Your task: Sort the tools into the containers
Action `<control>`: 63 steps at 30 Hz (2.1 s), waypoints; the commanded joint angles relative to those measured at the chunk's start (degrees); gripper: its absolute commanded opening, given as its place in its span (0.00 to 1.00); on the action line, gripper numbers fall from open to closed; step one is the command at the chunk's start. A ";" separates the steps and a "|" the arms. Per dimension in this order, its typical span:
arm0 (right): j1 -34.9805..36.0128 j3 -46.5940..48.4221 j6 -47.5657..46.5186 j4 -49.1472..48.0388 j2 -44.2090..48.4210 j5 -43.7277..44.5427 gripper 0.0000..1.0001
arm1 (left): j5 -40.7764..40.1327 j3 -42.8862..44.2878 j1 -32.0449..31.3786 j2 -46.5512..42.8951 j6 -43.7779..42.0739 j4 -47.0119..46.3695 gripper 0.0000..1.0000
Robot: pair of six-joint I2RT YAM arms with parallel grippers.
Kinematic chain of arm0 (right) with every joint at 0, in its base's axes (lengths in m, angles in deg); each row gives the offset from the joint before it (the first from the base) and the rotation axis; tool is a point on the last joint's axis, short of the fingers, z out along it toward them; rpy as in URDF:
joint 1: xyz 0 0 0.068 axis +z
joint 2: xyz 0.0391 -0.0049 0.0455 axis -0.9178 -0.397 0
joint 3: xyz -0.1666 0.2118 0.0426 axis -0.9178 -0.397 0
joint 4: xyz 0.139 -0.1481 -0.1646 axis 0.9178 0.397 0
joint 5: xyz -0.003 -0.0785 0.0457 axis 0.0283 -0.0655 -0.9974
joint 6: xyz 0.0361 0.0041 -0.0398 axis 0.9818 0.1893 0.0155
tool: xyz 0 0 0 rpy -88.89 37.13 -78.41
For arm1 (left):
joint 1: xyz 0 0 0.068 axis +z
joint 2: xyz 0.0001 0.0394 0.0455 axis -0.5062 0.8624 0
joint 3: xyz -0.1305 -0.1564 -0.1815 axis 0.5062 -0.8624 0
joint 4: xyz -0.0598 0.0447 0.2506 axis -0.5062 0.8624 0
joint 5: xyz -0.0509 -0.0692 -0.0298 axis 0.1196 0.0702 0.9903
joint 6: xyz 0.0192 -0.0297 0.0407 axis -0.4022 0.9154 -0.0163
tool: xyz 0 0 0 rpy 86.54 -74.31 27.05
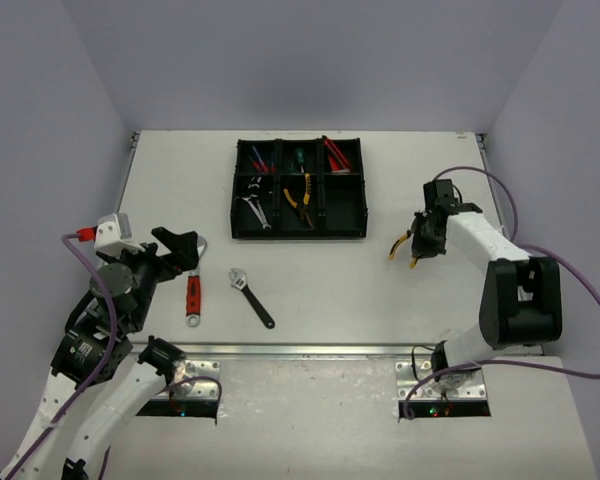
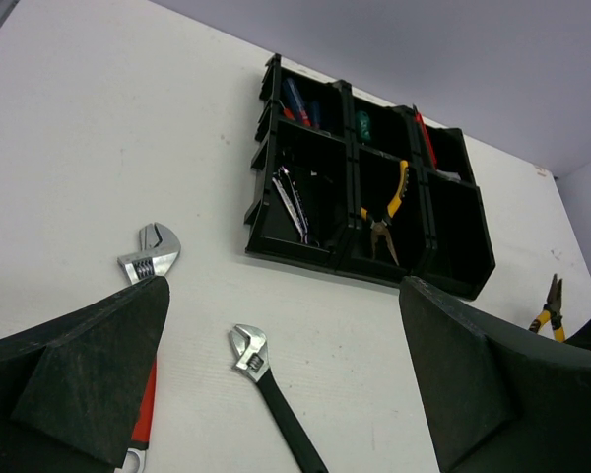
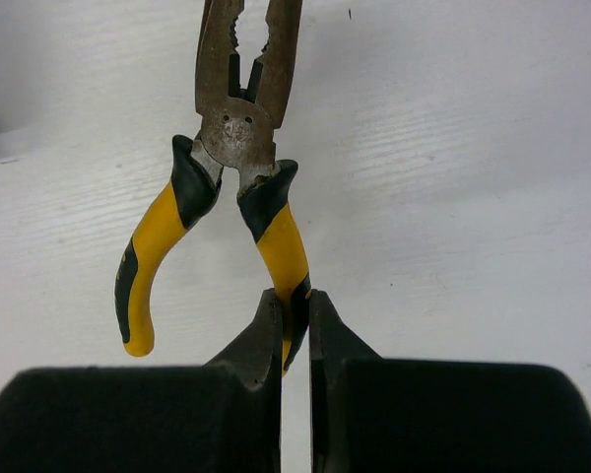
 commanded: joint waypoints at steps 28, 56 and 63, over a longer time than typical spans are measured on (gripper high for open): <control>34.06 56.73 -12.38 0.64 -34.15 21.78 0.00 | -1.66 0.27 -0.71 0.79 0.08 -1.49 1.00; 36.28 44.43 -2.70 0.08 -19.27 14.69 0.99 | -2.41 1.17 -0.53 8.05 0.65 -0.33 1.00; 36.26 21.25 3.81 -10.43 -1.91 -5.29 0.99 | -2.93 2.39 0.43 16.02 1.31 0.80 1.00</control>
